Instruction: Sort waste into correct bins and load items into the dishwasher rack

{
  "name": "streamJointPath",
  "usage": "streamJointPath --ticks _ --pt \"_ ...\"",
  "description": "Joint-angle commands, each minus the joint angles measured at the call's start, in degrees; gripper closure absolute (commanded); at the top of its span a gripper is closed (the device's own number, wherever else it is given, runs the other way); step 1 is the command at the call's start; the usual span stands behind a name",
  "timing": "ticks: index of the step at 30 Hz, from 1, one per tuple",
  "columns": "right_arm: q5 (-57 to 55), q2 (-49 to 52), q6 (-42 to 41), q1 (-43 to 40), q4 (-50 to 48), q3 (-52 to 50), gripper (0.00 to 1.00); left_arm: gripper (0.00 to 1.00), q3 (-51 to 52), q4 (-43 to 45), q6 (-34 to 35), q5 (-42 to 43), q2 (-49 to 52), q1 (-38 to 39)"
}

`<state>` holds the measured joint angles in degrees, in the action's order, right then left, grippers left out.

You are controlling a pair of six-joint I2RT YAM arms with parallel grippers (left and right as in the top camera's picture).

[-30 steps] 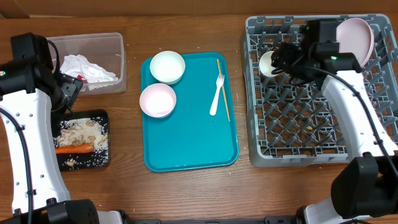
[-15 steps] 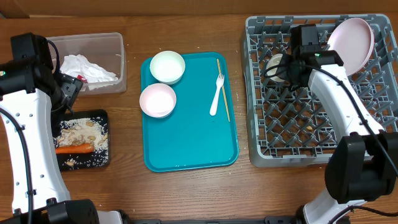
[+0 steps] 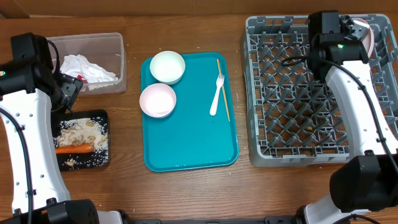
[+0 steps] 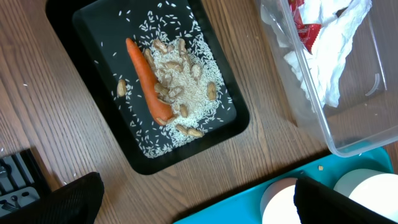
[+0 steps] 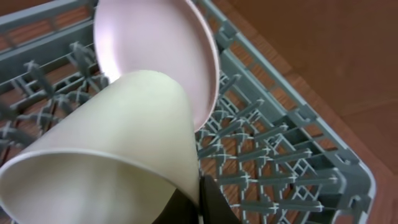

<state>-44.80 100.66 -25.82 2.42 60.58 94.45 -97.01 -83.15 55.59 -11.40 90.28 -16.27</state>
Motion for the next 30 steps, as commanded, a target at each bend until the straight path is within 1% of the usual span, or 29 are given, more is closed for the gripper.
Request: streamJointPath --ticks 1,4,8,10,12,14,21,23,26,27,30 --pt "-0.13 0.28 -2.93 0.22 -0.44 1.14 0.85 0.0 0.0 -0.13 1.01 -0.61 0.37 -0.2" --pt "2.05 2.58 -2.93 0.66 -0.42 0.92 0.8 0.0 0.02 -0.13 1.01 -0.61 0.37 -0.2" --pt "2.36 6.71 -2.93 1.36 -0.11 0.0 0.8 0.0 0.02 -0.13 1.03 -0.61 0.37 -0.2" --pt "4.26 8.57 -2.91 1.88 0.55 0.0 0.73 0.0 0.0 -0.15 1.01 -0.61 0.37 -0.2" --pt "7.61 9.57 -2.89 2.54 0.9 0.0 0.71 0.0 0.0 -0.13 1.01 -0.61 0.37 -0.2" --pt "10.03 9.62 -2.91 2.93 0.81 0.02 0.7 0.0 0.02 -0.13 1.01 -0.61 0.37 -0.2" --pt "11.3 8.79 -2.93 2.99 1.53 1.68 0.7 0.0 0.0 -0.13 1.01 -0.61 0.37 -0.2" --pt "14.23 8.57 -2.91 2.99 2.25 2.43 0.69 0.0 0.0 -0.13 1.03 -0.61 0.37 -0.2" --pt "21.62 7.96 -2.89 3.13 3.04 3.28 0.69 0.0 0.0 -0.13 1.01 -0.61 0.37 -0.2" --pt "25.7 7.45 -2.69 3.48 3.23 3.54 0.69 0.0 0.0 -0.13 1.01 -0.59 0.37 -0.2" --pt "32.7 5.77 -2.71 4.66 2.73 3.58 0.72 0.0 0.0 -0.15 1.01 -0.61 0.37 -0.2"
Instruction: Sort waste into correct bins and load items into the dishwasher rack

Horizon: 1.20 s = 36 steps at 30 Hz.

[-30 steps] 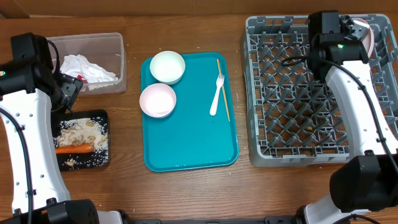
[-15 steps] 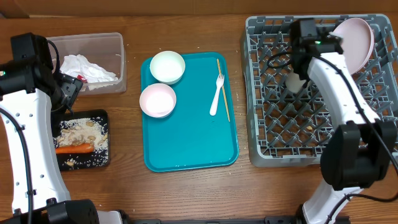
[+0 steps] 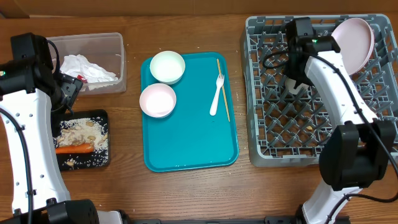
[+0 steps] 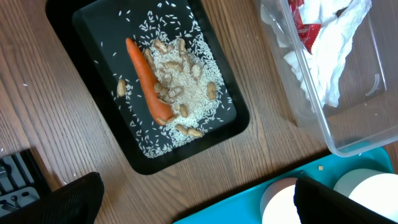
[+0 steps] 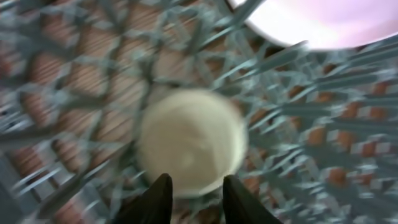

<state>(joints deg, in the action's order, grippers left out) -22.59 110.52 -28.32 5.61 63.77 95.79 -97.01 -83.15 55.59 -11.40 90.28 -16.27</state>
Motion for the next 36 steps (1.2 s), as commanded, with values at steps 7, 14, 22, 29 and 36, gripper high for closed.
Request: streamJointPath --ticks 7,14,22,29,36 --pt "32.39 -7.23 0.81 6.51 -5.16 2.19 0.63 0.0 0.0 -0.13 1.01 -0.61 0.37 -0.2" --pt "32.85 -3.1 0.63 15.76 -11.5 -1.25 0.56 0.0 0.0 -0.15 1.01 -0.61 0.37 -0.2" --pt "25.38 8.04 -4.76 23.96 -17.05 -2.08 0.59 0.0 0.02 -0.13 1.01 -0.61 0.37 -0.2" --pt "17.14 13.46 -10.93 26.16 -16.55 -2.08 0.63 0.0 0.02 -0.13 1.01 -0.61 0.37 -0.2" --pt "14.86 13.49 -10.69 26.16 -16.0 -2.08 0.63 0.0 0.0 -0.13 1.01 -0.61 0.37 -0.2"
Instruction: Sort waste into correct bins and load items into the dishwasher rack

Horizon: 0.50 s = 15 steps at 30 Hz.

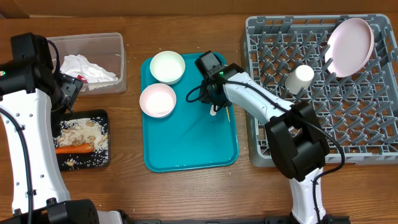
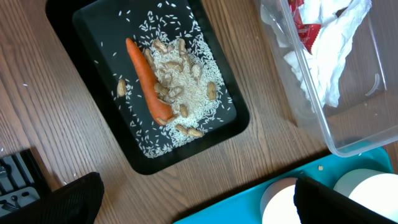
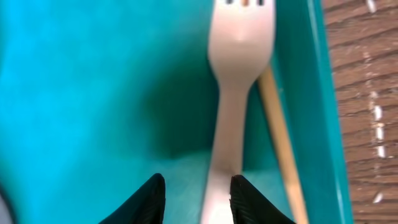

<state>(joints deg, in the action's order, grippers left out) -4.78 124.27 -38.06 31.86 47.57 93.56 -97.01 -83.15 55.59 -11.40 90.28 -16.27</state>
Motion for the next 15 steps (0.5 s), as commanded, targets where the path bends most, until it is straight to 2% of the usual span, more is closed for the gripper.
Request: streamJointPath --ticks 1,15 --pt "-2.95 -0.26 -0.94 -0.09 0.24 0.15 0.62 0.0 0.0 -0.13 1.01 -0.61 0.37 -0.2" --pt "-3.78 3.04 -0.55 0.0 0.68 0.13 0.62 0.0 0.02 -0.13 1.01 -0.61 0.37 -0.2"
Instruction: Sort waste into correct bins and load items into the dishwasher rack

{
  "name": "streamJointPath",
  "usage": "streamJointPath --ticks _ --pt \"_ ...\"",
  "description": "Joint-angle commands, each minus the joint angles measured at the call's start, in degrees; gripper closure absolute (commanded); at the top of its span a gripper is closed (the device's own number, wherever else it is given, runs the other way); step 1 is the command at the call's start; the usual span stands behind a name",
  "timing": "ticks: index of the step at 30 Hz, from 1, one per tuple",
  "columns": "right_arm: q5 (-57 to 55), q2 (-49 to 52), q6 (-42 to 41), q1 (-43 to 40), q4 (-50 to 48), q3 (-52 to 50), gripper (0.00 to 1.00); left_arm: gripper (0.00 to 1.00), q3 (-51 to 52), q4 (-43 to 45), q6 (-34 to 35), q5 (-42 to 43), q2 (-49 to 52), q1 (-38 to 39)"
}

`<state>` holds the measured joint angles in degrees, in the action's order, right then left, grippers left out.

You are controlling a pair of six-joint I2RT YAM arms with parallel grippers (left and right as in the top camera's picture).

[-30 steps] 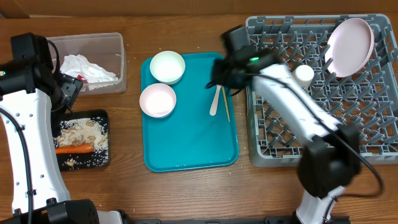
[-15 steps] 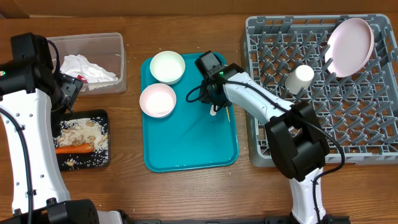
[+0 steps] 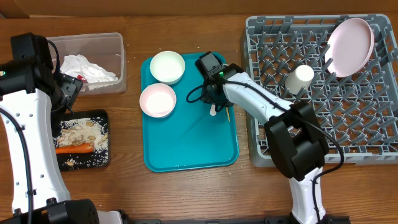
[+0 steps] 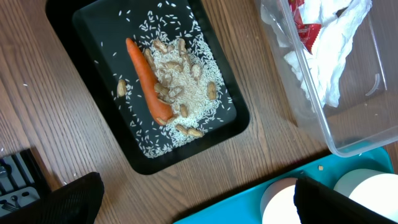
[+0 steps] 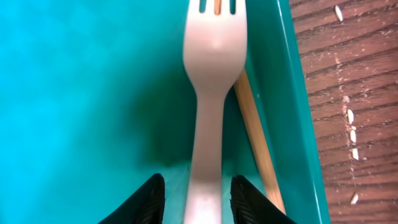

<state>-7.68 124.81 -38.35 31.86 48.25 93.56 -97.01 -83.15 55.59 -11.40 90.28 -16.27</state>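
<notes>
A white plastic fork (image 3: 217,93) lies on the teal tray (image 3: 186,146), with a wooden chopstick (image 3: 222,87) beside it along the tray's right rim. My right gripper (image 3: 214,104) is low over the fork's handle. In the right wrist view the fork (image 5: 208,93) runs between the two open fingers of the right gripper (image 5: 199,199), with the chopstick (image 5: 255,137) just to the right. A cream cup (image 3: 299,78) and a pink plate (image 3: 349,38) are in the grey dishwasher rack (image 3: 323,124). My left gripper (image 4: 196,199) hangs open over bare wood.
A pale green bowl (image 3: 167,66) and a pink bowl (image 3: 157,99) sit on the tray's left half. A black tray (image 3: 99,118) holds rice, peanuts and a carrot (image 4: 146,81). A clear bin (image 3: 118,62) holds crumpled tissue. Rice grains dot the wood beside the tray.
My right gripper has shifted slightly over the fork, so the handle now lies more centrally between its open fingers. The left arm and everything else are unchanged.
My right gripper first held the cream cup at the rack's far right corner beside the pink plate. Then the cup stood in the rack below the opened fingers. Later the gripper was over the fork on the teal tray, where it stays. The left arm never moved.
</notes>
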Motion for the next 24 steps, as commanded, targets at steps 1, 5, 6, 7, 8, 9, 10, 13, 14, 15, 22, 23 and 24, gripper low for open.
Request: streamJointPath --ticks 1,5,6,7,8,9,10,13,14,15,22,23,24 --pt "-0.87 3.13 -0.26 0.0 0.0 0.13 0.62 0.0 0.0 -0.13 1.01 -0.61 0.37 -0.2" --pt "-0.85 4.68 -0.26 0.0 0.04 0.13 0.62 0.0 0.0 -0.13 1.01 -0.61 0.37 -0.2" --pt "-0.87 4.7 -0.26 0.0 0.02 0.13 0.62 0.0 0.02 -0.13 1.01 -0.61 0.37 -0.2" --pt "-0.87 4.7 -0.26 0.0 0.0 0.13 0.63 0.0 0.0 -0.13 1.01 -0.61 0.37 -0.2" --pt "-0.87 4.7 -0.26 0.0 0.02 0.13 0.66 0.0 0.0 -0.13 1.03 -0.61 0.37 -0.2" --pt "-0.79 4.7 -0.26 0.0 0.11 0.15 0.76 0.0 0.02 -0.13 1.01 -0.61 0.37 -0.2" --pt "-0.63 4.68 -0.26 0.0 0.44 0.15 0.9 0.0 0.0 -0.13 1.01 -0.61 0.37 -0.2" --pt "-0.63 4.63 -0.26 -0.11 1.57 0.7 0.96 0.0 0.0 -0.15 1.01 -0.61 0.37 -0.2" --pt "-0.66 4.61 -0.24 -0.2 2.32 1.27 0.96 0.0 0.0 -0.13 1.03 -0.61 0.37 -0.2" --pt "-0.66 4.59 -0.24 -0.35 3.17 1.97 0.96 0.0 0.0 -0.13 1.01 -0.61 0.37 -0.2" --pt "0.07 2.82 2.78 -3.13 12.46 10.91 0.96 0.0 0.02 -0.13 1.01 -0.61 0.37 -0.2" --pt "0.26 2.38 3.39 -3.93 14.21 12.81 0.96 0.0 0.0 -0.13 1.01 -0.61 0.37 -0.2" --pt "0.48 1.79 4.17 -4.96 16.28 15.17 0.96 0.0 0.0 -0.15 1.03 -0.61 0.37 -0.2"
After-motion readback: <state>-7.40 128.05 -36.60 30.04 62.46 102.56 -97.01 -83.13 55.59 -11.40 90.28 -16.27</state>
